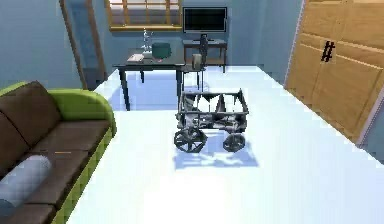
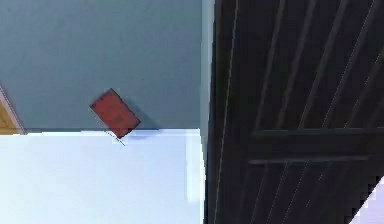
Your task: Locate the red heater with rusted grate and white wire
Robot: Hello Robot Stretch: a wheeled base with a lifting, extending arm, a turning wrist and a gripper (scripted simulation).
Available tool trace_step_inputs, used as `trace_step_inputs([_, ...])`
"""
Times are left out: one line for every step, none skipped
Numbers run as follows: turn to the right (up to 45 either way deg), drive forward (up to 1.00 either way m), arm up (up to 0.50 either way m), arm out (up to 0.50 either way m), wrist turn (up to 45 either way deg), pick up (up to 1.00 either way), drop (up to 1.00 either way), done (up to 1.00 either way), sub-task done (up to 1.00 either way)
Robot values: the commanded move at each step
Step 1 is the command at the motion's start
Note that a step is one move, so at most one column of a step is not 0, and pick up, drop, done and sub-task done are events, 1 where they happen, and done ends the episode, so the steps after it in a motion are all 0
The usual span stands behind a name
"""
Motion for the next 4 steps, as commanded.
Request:
trace_step_inputs([45.0, 0.00, 0.00, 0.00, 0.0, 0.00, 0.00, 0.00, 0.00])
trace_step_inputs([24.0, 0.00, 0.00, 0.00, 0.0, 0.00, 0.00, 0.00, 0.00])
trace_step_inputs([0.0, 1.00, 0.00, 0.00, 0.0, 0.00, 0.00, 0.00, 0.00])
trace_step_inputs([33.0, 0.00, 0.00, 0.00, 0.0, 0.00, 0.00, 0.00, 0.00])
